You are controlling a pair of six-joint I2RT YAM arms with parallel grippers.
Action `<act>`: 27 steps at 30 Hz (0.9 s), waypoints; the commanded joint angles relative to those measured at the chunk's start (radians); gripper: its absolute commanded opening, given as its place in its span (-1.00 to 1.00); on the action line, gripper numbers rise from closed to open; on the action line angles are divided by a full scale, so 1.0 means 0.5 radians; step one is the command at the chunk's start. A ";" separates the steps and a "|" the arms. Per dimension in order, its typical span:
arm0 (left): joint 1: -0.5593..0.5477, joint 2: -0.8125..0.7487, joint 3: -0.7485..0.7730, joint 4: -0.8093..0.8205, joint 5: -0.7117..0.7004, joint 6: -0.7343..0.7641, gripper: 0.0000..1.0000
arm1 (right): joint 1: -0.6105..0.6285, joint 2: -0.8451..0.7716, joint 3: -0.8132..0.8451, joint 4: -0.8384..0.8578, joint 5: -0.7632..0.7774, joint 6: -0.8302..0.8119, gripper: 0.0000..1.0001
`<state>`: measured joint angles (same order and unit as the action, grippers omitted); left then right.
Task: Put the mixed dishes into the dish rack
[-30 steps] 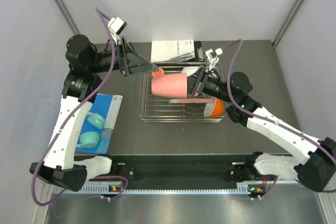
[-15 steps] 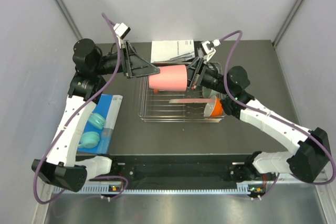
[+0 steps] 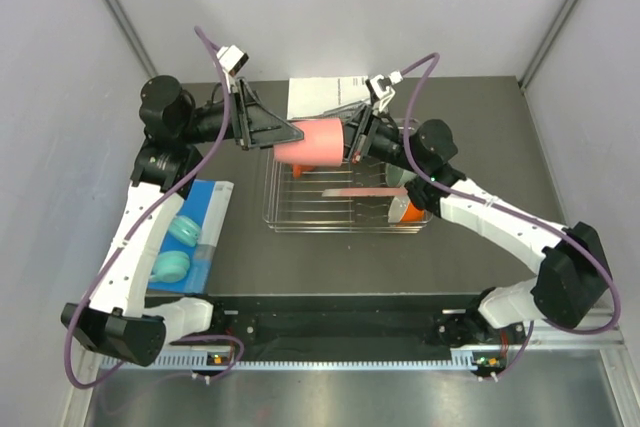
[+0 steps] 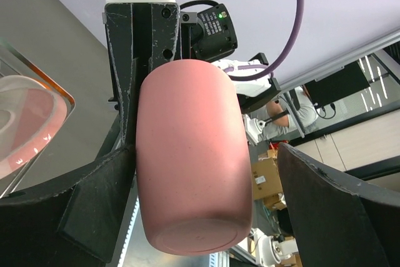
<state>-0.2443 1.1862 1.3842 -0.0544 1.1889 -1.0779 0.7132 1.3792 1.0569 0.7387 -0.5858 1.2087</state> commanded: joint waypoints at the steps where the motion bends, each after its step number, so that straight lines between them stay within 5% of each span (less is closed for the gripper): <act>1: -0.014 -0.081 -0.053 0.164 0.061 -0.044 0.98 | -0.033 0.024 0.187 0.161 0.030 0.000 -1.00; 18: -0.030 -0.090 -0.158 0.109 0.006 0.149 0.98 | -0.037 0.040 0.230 0.207 0.027 0.022 -1.00; 27: -0.033 -0.047 -0.109 -0.293 -0.055 0.480 0.98 | -0.037 0.030 0.245 0.191 0.021 0.009 -1.00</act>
<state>-0.2432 1.1522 1.3258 -0.0570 1.1496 -0.9283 0.7017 1.4158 1.0958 0.6983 -0.6071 1.2057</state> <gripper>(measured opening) 0.990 0.104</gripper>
